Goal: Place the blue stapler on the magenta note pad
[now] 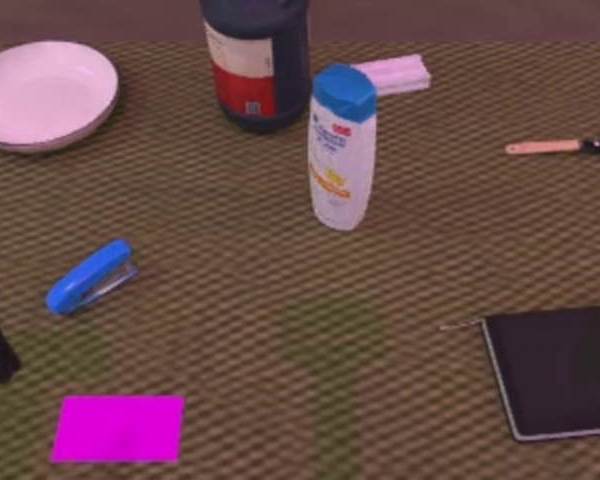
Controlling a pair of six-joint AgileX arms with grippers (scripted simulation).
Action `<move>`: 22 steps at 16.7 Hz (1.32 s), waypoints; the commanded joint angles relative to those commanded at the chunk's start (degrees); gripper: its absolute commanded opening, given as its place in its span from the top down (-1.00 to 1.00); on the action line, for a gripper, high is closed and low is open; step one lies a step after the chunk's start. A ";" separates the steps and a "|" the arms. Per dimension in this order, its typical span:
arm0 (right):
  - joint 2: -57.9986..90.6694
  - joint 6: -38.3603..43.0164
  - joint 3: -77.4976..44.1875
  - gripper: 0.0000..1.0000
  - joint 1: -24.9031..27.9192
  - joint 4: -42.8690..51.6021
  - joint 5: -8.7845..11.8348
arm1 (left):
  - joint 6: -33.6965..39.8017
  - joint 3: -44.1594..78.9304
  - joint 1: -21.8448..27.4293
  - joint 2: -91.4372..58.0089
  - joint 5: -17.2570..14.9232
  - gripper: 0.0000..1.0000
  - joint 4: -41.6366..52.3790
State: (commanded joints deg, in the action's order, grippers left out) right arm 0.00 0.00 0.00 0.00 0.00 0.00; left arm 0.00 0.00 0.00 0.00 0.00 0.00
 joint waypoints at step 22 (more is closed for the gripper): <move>0.00 0.00 0.00 -1.00 0.00 0.00 0.00 | -32.42 68.20 7.24 -89.22 -0.24 -1.00 52.13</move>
State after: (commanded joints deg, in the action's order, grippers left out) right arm 0.00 0.00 0.00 0.00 0.00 0.00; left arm -32.42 68.20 7.24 -89.22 -0.24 52.13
